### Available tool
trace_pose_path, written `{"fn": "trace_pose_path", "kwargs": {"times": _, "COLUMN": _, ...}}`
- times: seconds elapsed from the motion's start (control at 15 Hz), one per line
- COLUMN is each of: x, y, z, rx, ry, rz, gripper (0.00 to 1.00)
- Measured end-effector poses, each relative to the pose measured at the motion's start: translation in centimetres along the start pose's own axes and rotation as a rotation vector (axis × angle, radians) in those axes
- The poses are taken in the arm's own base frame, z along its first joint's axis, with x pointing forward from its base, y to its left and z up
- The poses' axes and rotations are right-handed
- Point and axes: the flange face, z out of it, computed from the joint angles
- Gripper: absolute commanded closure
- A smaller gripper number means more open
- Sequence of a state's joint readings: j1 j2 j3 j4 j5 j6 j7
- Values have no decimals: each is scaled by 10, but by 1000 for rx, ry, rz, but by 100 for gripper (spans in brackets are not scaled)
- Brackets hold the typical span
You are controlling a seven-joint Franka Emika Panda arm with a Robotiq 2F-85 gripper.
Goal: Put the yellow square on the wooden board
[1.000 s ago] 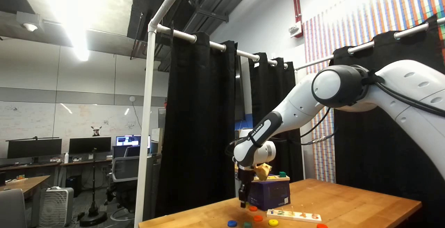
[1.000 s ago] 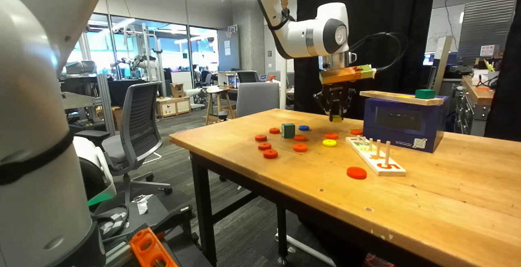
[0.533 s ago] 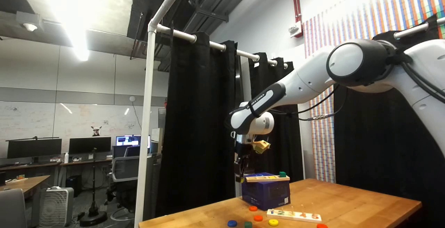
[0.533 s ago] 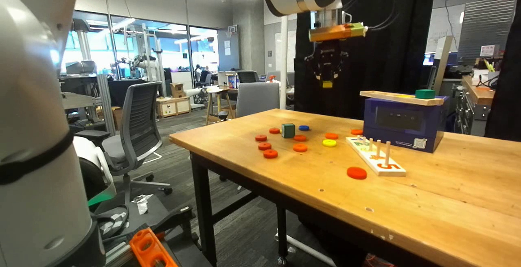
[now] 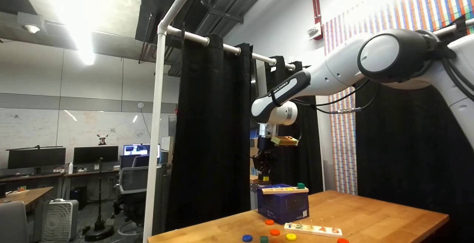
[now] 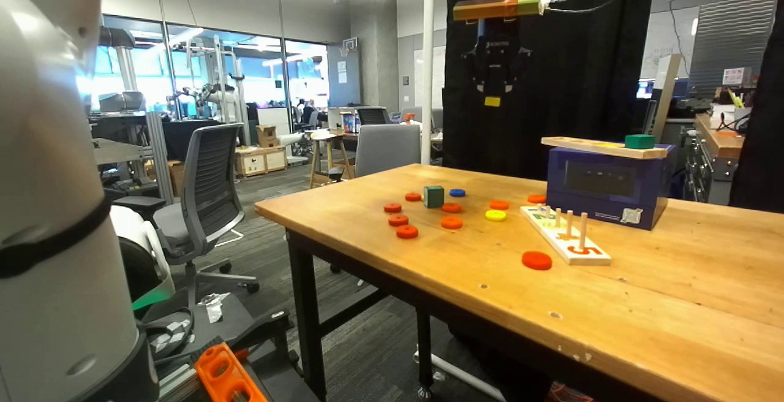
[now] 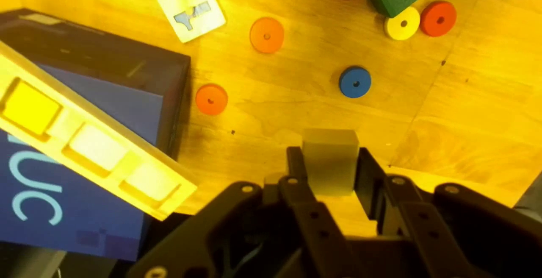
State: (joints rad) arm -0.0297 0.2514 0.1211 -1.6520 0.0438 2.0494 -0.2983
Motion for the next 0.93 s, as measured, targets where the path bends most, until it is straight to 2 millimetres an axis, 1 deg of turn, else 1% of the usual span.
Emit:
{"fn": "trace_pose_path", "kwargs": {"times": 0.2, "x": 1, "y": 14, "z": 10, "rx": 4, "ry": -28, "rz": 161, "gripper": 91}}
{"fn": "trace_pose_path", "kwargs": {"times": 0.47, "x": 13, "y": 30, "z": 25, "rx": 6, "ry": -37, "rz": 377, "gripper": 91}}
{"fn": "trace_pose_path", "kwargs": {"times": 0.67, "x": 21, "y": 45, "z": 28, "rx": 7, "ry": -24, "rz": 533, "gripper": 91}}
{"fn": "trace_pose_path", "kwargs": {"times": 0.93, "x": 23, "y": 68, "z": 29, "rx": 0, "ry": -11, "rz": 692, "gripper": 91}}
